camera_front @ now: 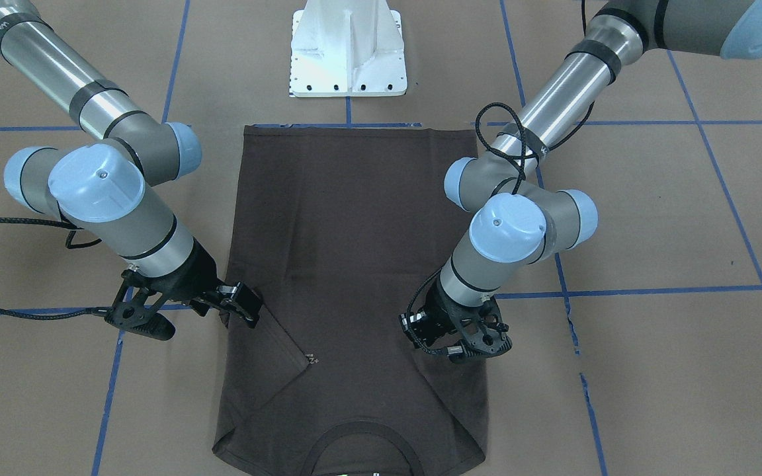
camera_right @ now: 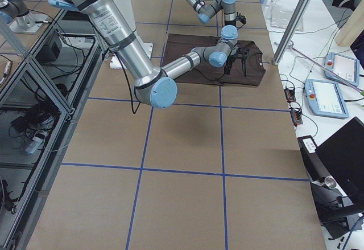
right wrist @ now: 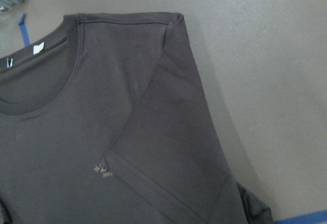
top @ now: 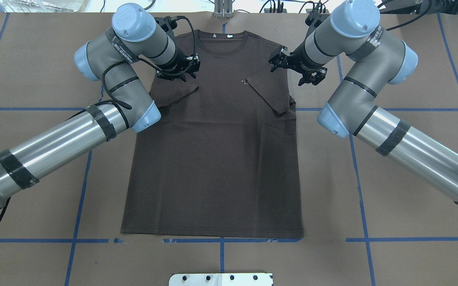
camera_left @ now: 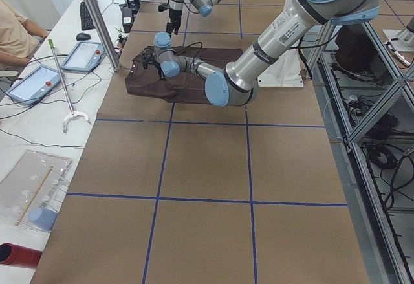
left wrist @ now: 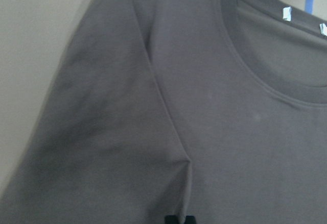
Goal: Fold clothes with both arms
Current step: 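Move the right gripper down to the hem corner nearest it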
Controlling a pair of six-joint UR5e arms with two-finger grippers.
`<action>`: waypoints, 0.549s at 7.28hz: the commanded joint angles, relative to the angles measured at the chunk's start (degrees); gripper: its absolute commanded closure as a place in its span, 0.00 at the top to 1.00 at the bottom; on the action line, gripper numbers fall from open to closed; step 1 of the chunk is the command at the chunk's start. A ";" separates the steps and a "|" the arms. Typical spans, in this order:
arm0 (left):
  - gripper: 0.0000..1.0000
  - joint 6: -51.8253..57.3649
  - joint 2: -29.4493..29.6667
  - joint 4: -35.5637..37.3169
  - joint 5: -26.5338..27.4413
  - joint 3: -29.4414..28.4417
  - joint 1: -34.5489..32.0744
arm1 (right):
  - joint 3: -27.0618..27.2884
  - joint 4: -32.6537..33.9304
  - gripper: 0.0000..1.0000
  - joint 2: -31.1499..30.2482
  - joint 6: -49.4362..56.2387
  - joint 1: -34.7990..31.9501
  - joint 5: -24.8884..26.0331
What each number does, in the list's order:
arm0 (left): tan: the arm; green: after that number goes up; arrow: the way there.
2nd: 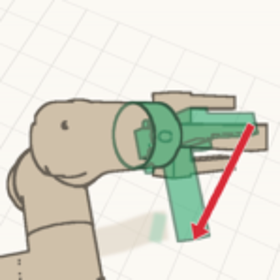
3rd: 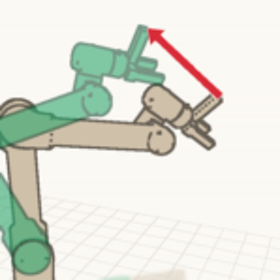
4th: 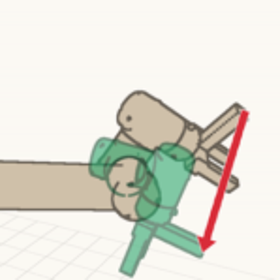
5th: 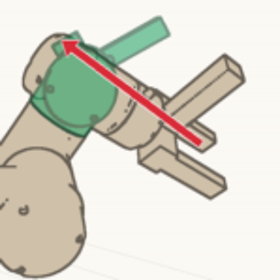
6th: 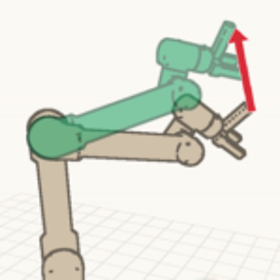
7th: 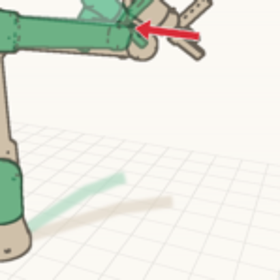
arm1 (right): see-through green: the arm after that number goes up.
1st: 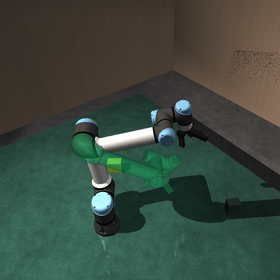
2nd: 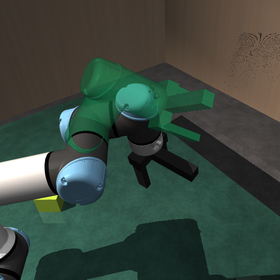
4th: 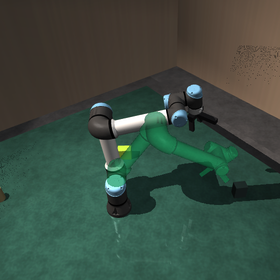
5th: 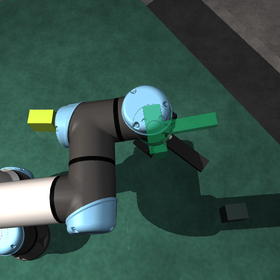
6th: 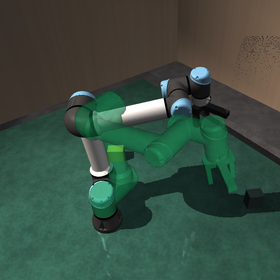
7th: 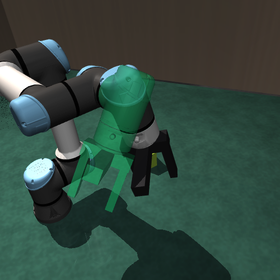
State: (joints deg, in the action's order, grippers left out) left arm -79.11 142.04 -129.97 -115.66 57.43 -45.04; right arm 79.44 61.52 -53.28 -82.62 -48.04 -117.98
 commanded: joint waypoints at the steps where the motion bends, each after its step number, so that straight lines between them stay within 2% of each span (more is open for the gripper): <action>1: 0.65 -2.54 -8.38 0.76 -0.44 14.29 1.44 | 14.43 0.70 1.00 -8.90 -7.50 5.47 0.29; 2: 0.65 -3.32 -12.79 0.77 -2.01 20.29 3.02 | 24.61 0.88 1.00 -15.04 -15.65 10.55 0.99; 3: 0.65 -4.63 -14.93 0.77 -2.12 23.75 3.29 | 33.41 0.88 1.00 -23.45 -17.82 17.04 5.61; 4: 0.65 -4.73 -15.38 0.77 -2.12 24.39 3.64 | 35.67 0.88 0.99 -26.24 -20.19 23.02 12.09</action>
State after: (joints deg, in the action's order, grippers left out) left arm -83.25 128.38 -129.23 -117.56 79.24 -41.95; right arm 109.17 62.36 -73.92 -99.24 -32.17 -112.21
